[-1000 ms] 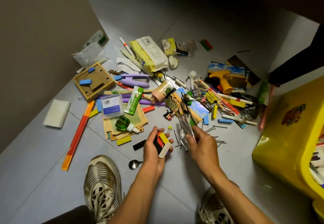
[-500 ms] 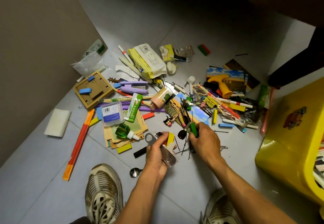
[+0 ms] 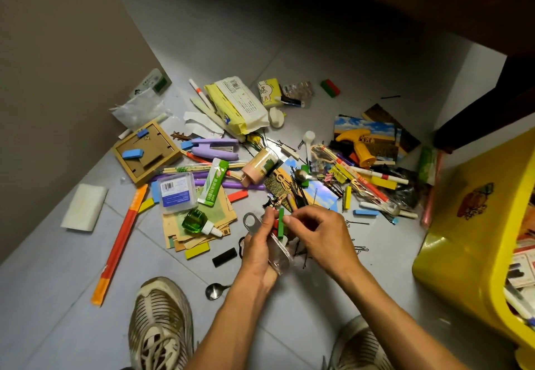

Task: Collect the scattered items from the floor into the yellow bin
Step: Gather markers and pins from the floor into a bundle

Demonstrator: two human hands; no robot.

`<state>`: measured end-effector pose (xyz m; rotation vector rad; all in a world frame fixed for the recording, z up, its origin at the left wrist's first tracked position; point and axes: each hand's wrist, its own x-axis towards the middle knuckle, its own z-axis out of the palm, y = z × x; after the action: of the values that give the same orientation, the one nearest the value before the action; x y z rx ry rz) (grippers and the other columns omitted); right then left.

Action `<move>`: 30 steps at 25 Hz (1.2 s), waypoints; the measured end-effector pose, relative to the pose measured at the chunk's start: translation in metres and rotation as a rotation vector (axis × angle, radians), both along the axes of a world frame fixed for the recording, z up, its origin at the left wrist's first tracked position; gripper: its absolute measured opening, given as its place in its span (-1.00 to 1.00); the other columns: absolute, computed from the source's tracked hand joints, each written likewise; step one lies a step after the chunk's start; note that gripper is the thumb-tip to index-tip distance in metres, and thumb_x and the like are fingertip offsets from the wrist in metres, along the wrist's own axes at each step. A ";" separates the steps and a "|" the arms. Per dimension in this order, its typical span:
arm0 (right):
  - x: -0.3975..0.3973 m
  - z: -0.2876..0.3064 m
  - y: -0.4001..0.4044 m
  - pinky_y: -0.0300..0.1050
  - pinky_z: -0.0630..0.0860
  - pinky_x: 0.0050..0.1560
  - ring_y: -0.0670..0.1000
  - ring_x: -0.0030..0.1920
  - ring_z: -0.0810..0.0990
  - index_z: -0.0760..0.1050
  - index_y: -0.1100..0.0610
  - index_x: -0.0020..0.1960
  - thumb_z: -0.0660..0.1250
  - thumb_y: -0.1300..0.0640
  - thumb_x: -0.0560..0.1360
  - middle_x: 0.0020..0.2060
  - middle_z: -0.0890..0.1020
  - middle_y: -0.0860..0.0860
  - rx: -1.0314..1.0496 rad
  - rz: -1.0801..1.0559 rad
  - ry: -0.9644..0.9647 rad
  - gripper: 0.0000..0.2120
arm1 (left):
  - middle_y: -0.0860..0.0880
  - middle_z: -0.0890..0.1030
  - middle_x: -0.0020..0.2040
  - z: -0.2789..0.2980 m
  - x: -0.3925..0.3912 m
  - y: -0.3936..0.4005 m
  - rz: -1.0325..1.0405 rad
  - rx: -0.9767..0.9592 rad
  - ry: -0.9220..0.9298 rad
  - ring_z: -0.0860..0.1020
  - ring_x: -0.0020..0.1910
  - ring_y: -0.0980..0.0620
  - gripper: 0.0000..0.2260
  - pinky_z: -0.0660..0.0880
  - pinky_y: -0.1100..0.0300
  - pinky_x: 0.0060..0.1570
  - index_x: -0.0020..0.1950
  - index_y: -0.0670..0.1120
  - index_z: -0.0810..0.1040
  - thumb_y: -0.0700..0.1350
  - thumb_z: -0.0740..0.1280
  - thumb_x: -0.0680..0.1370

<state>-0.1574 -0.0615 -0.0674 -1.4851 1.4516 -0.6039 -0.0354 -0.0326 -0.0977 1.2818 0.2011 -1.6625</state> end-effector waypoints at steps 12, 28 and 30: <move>0.010 -0.071 -0.052 0.12 0.34 0.17 0.20 0.28 0.37 0.21 0.12 0.42 0.46 -0.33 0.30 0.31 0.42 0.13 0.081 0.024 0.913 -0.10 | -0.18 0.68 -0.18 -0.007 0.025 0.000 0.015 0.116 -0.162 0.59 -0.33 -0.06 -0.65 0.44 0.18 -0.38 -0.11 -0.15 0.66 -0.11 0.59 0.16; -0.054 -0.044 -0.016 -0.05 0.62 -0.02 0.08 -0.06 0.69 0.52 0.23 0.26 0.42 0.23 0.51 0.07 0.69 0.15 0.453 -0.445 -0.421 -0.67 | -0.17 0.67 -0.18 0.036 0.031 0.008 0.048 0.066 -0.152 0.58 -0.35 -0.06 -0.71 0.49 0.17 -0.37 0.01 -0.18 0.62 -0.18 0.53 0.32; -0.057 -0.026 -0.013 0.01 0.61 0.05 0.09 -0.04 0.68 0.50 0.22 0.28 0.43 0.22 0.50 0.08 0.68 0.15 0.439 -0.479 -0.469 -0.63 | -0.18 0.66 -0.14 0.050 0.026 0.008 0.055 0.048 -0.157 0.58 -0.32 -0.07 -0.71 0.48 0.19 -0.39 0.03 -0.17 0.61 -0.19 0.52 0.34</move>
<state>-0.2148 -0.0747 -0.0936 -0.6006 1.4413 -0.7947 -0.0090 -0.0246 -0.0479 1.4237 0.1804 -1.5105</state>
